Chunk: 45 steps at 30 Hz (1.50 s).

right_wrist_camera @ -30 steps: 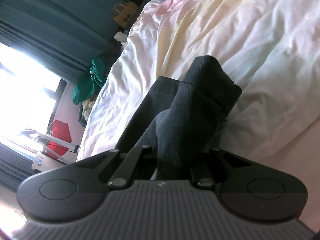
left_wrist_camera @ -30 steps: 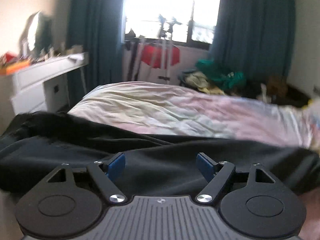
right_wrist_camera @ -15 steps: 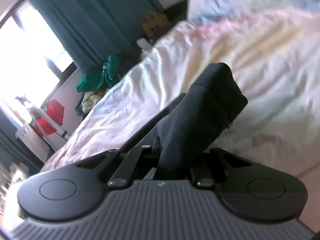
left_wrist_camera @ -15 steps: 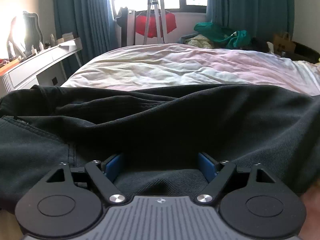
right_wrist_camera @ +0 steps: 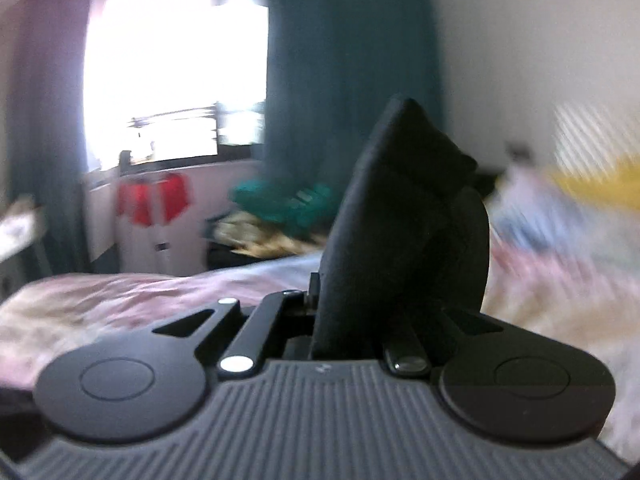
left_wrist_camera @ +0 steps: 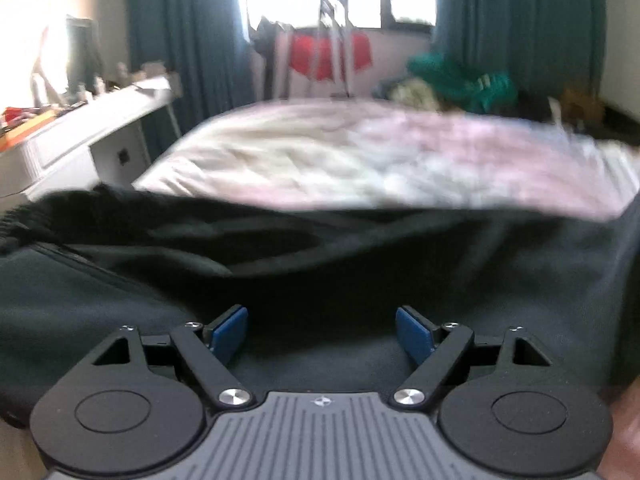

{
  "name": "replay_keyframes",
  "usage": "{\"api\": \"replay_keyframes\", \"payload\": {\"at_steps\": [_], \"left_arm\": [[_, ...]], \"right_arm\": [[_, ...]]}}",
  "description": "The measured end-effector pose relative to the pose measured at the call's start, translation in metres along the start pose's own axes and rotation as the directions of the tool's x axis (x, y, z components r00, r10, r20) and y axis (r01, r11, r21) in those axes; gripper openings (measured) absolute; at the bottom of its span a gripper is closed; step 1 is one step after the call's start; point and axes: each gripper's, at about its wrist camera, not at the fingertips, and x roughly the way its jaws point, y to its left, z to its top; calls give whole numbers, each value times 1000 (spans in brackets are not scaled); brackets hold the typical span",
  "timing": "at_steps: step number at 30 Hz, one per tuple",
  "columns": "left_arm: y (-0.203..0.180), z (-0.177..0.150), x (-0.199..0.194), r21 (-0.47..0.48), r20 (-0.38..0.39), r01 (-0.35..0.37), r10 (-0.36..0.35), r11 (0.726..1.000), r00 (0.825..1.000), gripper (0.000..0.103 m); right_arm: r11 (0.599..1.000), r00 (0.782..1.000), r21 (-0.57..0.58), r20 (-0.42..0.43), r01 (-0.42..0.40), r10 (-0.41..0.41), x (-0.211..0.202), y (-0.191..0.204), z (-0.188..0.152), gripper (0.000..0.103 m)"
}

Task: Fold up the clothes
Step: 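Lay the held trouser hem over the trousers with the right gripper and open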

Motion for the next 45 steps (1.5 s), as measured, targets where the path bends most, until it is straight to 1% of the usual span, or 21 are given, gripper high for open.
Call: {"api": "replay_keyframes", "payload": {"at_steps": [3,5,7,9,12,14,18,21,24,27,29,31,34,35,37,38,39,41,42,43,45], "left_arm": [[27,11,-21,-112,58,25,-18,993,998,85],[47,16,-31,-180,87,37,-22,983,996,85],[65,20,-36,-227,94,31,-10,973,996,85],[80,25,-37,-234,75,-11,30,972,997,85],[96,25,-36,-275,63,-12,30,961,998,85],[105,23,-34,-315,57,5,13,949,998,85],[110,23,-34,-381,92,82,-50,921,995,85],[106,23,-37,-387,141,135,-87,912,986,86],[104,20,-38,-384,166,163,-106,909,980,86],[101,18,-36,-382,170,180,-123,906,978,86],[97,18,-37,-372,180,196,-137,907,974,86],[90,16,-38,-334,188,211,-155,919,970,86],[79,9,-31,-294,158,210,-170,932,973,86],[76,7,-29,-283,146,210,-174,936,974,86],[70,2,-24,-269,123,216,-189,939,974,86],[70,1,-22,-276,118,232,-207,933,971,86],[71,0,-21,-287,115,250,-226,925,967,86],[74,-1,-21,-321,116,292,-268,901,956,86],[76,-3,-21,-340,116,311,-289,888,950,86],[78,-4,-21,-360,115,330,-309,873,944,86],[82,-8,-19,-398,111,360,-346,843,932,85]], "right_arm": [[980,991,-165,44,-115,123,-18,69,-2,9],[952,977,-225,15,-206,215,-29,113,-17,9],[910,952,-284,-59,-303,299,-38,157,-43,10],[850,923,-361,-142,-384,357,-47,195,-80,10],[763,889,-457,-259,-456,376,-55,227,-134,11],[743,889,-489,-276,-458,366,-55,232,-151,11],[748,894,-491,-218,-447,391,-60,223,-134,12],[754,881,-457,-213,-472,423,-63,219,-121,13],[756,865,-421,-262,-501,428,-61,224,-130,14],[736,859,-443,-256,-512,443,-70,231,-136,14],[740,850,-418,-266,-527,455,-69,230,-132,14],[742,843,-401,-276,-538,462,-66,229,-131,14],[756,830,-346,-294,-555,475,-61,222,-127,16],[756,822,-330,-306,-565,481,-65,220,-125,18],[740,795,-308,-346,-598,498,-69,213,-120,28],[733,779,-293,-371,-615,505,-73,210,-118,35],[725,761,-274,-396,-632,514,-77,205,-115,47],[706,709,-212,-449,-676,543,-86,194,-105,63],[698,686,-183,-469,-692,557,-90,187,-99,64],[699,679,-167,-471,-696,563,-94,179,-93,64],[717,686,-140,-460,-683,563,-100,162,-81,64]]}}
